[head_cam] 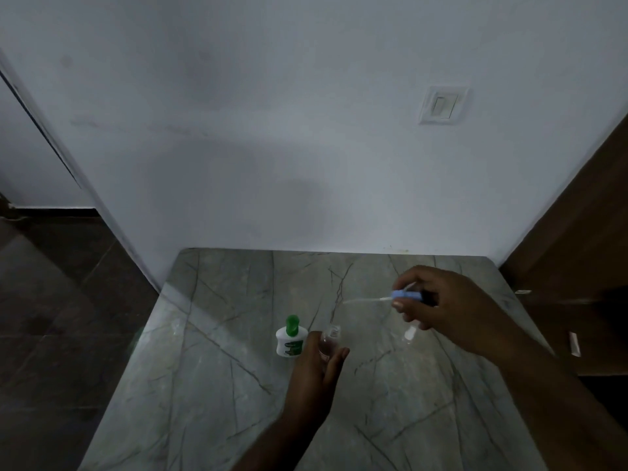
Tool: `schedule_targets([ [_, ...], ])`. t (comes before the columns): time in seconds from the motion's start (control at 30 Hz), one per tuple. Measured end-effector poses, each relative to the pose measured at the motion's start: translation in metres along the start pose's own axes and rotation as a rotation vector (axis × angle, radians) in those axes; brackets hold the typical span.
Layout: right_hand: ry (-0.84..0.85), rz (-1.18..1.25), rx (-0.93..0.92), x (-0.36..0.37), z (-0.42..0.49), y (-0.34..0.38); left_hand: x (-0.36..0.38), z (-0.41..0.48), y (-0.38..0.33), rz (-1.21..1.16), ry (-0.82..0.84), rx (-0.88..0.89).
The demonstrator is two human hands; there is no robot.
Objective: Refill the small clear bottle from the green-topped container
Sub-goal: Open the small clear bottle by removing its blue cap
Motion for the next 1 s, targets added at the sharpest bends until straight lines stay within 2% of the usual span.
schedule_targets([
  [0.13, -0.309, 0.706, 0.290, 0.021, -0.019, -0.083, -0.008, 0.004, 0.003, -0.028, -0.030, 0.015],
  [0.2, -0.422, 0.958, 0.422, 0.058, -0.027, -0.122, -0.012, 0.004, 0.005, -0.044, -0.043, 0.021],
  [0.23, -0.448, 1.007, 0.473, 0.078, -0.030, -0.140, -0.013, 0.005, 0.007, -0.053, -0.042, 0.020],
  [0.37, -0.489, 0.889, 0.655, 0.144, -0.032, -0.193, -0.018, 0.008, 0.008, -0.056, -0.048, 0.036],
  [0.47, -0.521, 0.790, 0.705, 0.176, -0.021, -0.223, -0.023, 0.010, 0.007, -0.021, -0.062, 0.060],
  [0.57, -0.450, 0.627, 0.712, 0.200, -0.009, -0.247, -0.024, 0.011, 0.016, -0.050, -0.048, 0.050],
  [0.7, -0.185, 0.025, 0.718, 0.221, -0.010, -0.271, -0.025, 0.014, 0.035, -0.027, -0.050, 0.011],
  [0.77, -0.093, -0.166, 0.737, 0.231, -0.015, -0.284, -0.026, 0.014, 0.041, -0.004, -0.054, 0.002],
  [0.87, -0.043, -0.258, 0.744, 0.247, -0.016, -0.295, -0.028, 0.016, 0.054, 0.025, -0.052, -0.015],
  [1.0, -0.071, -0.284, 0.740, 0.256, -0.009, -0.301, -0.033, 0.016, 0.061, 0.050, -0.052, -0.014],
])
Point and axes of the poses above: each hand's wrist, its own z-axis towards the middle knuckle, its own x-axis out of the palm, y = z × x, the point moved 7 cm from there along z, towards the middle knuckle, and after that the axes turned 12 degrees about -x, right-handed, at the moved point
